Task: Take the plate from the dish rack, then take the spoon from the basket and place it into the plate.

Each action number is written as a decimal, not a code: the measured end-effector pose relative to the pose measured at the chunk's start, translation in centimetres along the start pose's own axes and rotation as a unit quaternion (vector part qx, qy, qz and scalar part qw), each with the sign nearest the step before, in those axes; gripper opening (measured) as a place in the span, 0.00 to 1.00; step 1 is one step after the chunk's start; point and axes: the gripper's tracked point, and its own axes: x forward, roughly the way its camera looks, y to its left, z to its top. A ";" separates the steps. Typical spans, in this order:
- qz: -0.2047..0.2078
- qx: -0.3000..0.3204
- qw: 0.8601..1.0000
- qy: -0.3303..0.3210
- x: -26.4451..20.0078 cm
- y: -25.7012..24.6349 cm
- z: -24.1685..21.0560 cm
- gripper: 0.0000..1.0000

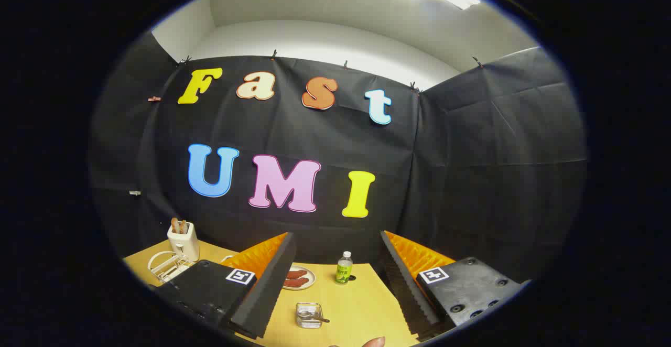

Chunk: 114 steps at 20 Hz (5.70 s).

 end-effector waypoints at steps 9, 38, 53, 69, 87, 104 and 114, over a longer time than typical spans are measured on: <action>0.006 -0.028 1.000 0.001 -0.6 0.5 -0.6 0.97; 0.191 0.115 0.905 0.362 6.9 26.5 -14.8 0.99; 0.127 0.054 0.807 0.574 9.9 36.7 -33.3 0.65; 0.077 -0.083 0.812 0.573 11.8 35.0 -29.7 0.33; 0.185 0.286 0.756 0.560 -8.4 26.9 -29.5 0.33; 0.191 0.317 0.689 0.623 -14.7 33.3 -41.5 0.33; 0.154 0.257 0.718 0.628 -13.8 30.7 -43.4 0.56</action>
